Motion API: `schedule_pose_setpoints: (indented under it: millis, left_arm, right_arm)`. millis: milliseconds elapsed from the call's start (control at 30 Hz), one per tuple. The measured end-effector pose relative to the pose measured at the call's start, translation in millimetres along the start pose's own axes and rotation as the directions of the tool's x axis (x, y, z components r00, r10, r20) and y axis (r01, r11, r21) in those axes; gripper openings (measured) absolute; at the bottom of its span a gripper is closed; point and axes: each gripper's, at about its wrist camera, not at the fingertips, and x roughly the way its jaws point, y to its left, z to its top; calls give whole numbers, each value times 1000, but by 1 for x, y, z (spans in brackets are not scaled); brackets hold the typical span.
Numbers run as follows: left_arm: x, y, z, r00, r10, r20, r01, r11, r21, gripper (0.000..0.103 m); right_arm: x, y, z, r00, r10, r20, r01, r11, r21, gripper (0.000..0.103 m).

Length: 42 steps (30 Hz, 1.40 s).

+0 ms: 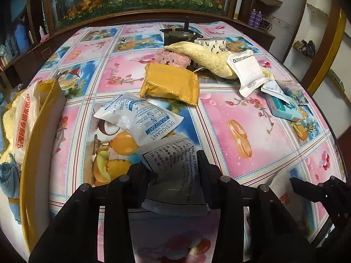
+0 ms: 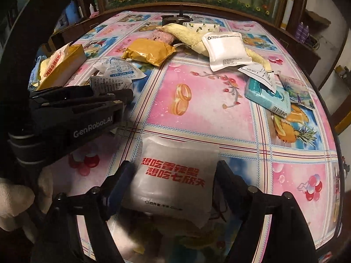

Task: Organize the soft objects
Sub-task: 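Carry the paper and pouch into the tray and open both tools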

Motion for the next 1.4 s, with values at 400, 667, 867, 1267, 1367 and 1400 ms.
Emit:
schedule_pose_setpoints:
  millis: [400,667,867,1267,1367,1400]
  left_arm:
    - [-54,-2,-13,994,-77,74,79,997,-17,38]
    - [-93,9,-27,987,-106,120,114,992,-58,38]
    - [-115,21,-40,985,-98,142,110,991,-81,38]
    - [-156,67,-62,978,-50,204,88,979,-184,38]
    - [-164,83,-66,975,-18,219,67,974,-217,38]
    - [-166,89,-67,975,-10,224,63,971,-230,38]
  right_arm:
    - [-18,-26,-8,993,117,31,-119,988,98,53]
    - [-33,-33,-10,989,136,66,-143,982,123,53]
    - [-40,-30,-12,985,151,83,-160,980,119,53]
    - [-59,-5,-5,971,201,127,-209,977,48,53]
    - [-65,7,0,966,222,134,-226,974,16,53]
    - [-66,12,2,963,231,135,-234,972,5,53]
